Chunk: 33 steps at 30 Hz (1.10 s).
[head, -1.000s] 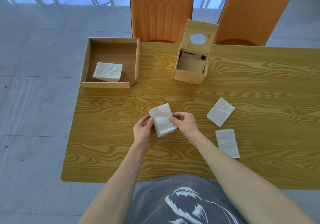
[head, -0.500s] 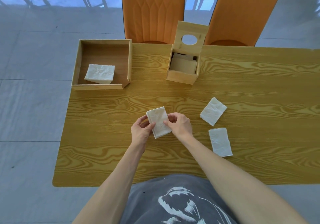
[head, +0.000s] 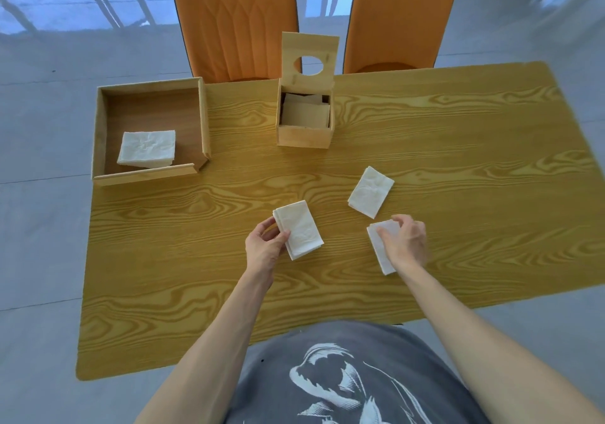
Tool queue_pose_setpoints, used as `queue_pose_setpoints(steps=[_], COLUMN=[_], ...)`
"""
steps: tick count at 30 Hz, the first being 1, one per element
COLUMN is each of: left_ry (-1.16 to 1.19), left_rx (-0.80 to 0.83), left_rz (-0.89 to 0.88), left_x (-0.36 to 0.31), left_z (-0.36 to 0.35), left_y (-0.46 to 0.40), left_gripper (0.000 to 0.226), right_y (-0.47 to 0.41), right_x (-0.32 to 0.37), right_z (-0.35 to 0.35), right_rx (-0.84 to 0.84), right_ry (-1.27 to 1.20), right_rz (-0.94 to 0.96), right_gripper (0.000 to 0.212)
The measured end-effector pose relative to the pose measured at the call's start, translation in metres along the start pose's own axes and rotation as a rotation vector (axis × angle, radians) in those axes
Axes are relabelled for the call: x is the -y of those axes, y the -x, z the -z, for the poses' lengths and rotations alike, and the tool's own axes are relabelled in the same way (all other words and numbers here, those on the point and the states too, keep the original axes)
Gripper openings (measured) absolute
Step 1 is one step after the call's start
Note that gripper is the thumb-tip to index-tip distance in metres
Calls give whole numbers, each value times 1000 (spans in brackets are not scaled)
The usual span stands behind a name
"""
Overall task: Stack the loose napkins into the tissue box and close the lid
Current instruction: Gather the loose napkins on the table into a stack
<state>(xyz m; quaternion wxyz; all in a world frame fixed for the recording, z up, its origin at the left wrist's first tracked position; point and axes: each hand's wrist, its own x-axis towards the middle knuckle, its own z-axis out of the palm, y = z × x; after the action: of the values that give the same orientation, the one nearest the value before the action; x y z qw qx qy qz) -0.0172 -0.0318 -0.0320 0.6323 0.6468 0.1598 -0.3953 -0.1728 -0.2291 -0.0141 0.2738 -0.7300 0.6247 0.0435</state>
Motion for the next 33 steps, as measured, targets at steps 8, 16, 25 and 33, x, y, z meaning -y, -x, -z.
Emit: queue_pose_setpoints(steps=[8, 16, 25, 33], left_ry=[-18, -22, -15, 18], left_rx=[23, 4, -28, -33], left_rz=[21, 26, 42, 51], left_x=[4, 7, 9, 7], left_z=[-11, -16, -18, -20], left_y=[2, 4, 3, 5], left_gripper=[46, 46, 43, 29], right_y=[2, 1, 2, 9], right_x=[-15, -6, 20, 63], right_z=[5, 6, -5, -35], right_rx=[13, 87, 309, 486], right_ry=[122, -160, -580, -568], right_rz=[-90, 48, 214, 256], right_gripper=[51, 29, 39, 20])
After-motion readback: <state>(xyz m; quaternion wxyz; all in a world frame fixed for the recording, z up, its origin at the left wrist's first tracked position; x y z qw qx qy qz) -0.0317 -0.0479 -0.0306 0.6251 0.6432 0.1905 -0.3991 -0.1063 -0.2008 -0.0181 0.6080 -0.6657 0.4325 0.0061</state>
